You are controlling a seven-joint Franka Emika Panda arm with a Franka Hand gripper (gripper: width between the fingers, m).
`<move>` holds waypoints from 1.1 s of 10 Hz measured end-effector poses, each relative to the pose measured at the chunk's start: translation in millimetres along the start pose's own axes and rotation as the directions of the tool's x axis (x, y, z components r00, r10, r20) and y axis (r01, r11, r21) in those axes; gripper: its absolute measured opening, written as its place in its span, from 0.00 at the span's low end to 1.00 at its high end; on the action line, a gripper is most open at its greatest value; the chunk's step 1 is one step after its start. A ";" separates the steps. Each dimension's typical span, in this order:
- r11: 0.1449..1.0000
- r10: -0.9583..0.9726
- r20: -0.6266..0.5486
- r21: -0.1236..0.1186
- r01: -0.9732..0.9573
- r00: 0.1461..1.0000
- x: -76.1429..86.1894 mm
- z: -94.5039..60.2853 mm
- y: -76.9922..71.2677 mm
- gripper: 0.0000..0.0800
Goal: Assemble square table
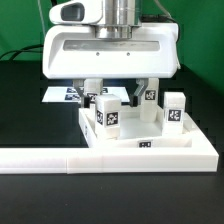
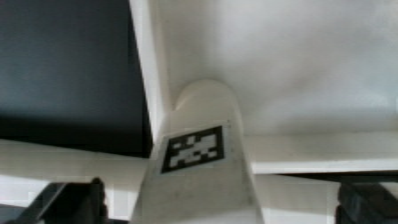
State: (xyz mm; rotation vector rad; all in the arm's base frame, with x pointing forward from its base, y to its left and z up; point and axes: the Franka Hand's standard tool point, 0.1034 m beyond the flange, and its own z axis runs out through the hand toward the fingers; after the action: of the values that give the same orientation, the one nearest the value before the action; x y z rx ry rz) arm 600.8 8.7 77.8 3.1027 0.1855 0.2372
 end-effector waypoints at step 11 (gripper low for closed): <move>0.877 0.481 -0.048 0.029 -0.480 0.875 -2.3 0.0 4.3 0.36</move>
Offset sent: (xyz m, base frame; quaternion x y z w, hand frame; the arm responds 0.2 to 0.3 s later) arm 0.0000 0.0000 0.0000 0.0000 0.0000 0.0000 1.0000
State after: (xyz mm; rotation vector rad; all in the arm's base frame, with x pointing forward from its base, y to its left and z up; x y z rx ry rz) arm 599.0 4.2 77.5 3.1014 -0.5980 0.3278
